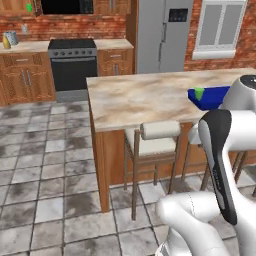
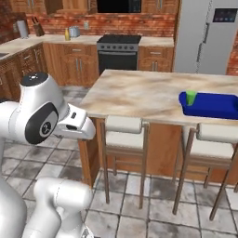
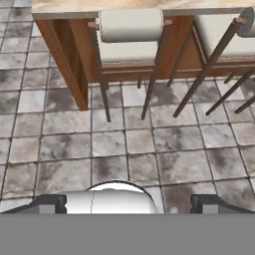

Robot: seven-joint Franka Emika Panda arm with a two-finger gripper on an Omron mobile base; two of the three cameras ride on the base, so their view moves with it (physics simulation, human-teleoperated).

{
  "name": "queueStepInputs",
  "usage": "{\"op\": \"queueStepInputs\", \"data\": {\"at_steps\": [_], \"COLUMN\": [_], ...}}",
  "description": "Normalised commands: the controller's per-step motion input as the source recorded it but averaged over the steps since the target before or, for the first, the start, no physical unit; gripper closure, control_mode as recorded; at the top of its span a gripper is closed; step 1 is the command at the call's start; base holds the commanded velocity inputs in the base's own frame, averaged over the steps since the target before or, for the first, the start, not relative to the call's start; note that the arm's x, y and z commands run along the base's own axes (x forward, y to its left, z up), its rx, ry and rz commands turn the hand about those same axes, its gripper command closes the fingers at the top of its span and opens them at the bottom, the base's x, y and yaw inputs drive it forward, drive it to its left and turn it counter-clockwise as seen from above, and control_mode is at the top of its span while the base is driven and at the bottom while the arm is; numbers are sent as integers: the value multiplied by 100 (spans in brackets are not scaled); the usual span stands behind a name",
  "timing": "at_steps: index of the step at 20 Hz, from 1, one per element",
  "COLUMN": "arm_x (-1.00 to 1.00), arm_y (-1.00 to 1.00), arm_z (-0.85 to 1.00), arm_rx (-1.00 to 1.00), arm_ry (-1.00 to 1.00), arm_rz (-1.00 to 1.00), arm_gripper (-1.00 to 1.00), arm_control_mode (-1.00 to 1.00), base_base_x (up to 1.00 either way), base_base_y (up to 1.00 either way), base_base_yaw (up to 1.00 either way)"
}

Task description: There is a tray on the dining counter. Grab the cup, mug, and pitcher and place them on the tray. The pitcher may be placed next to the tray if it cannot fit the tray.

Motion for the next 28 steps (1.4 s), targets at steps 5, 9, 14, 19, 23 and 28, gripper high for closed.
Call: {"op": "queueStepInputs", "data": {"at_steps": [5, 9, 14, 19, 23, 28], "arm_x": [0, 0, 0, 0, 0, 0], "arm_y": [0, 0, 0, 0, 0, 0], "arm_z": [0, 0, 0, 0, 0, 0], "arm_rx": [0, 0, 0, 0, 0, 0], "arm_ry": [0, 0, 0, 0, 0, 0], "arm_rz": [0, 0, 0, 0, 0, 0], "arm_gripper": [-100, -100, -100, -100, -100, -100], "arm_control_mode": [100, 100, 100, 100, 100, 100], "base_base_x": [-14, -8, -2, 0, 0, 2], "base_base_y": [100, 100, 100, 100, 100, 100], "base_base_yaw": [0, 0, 0, 0, 0, 0]}}
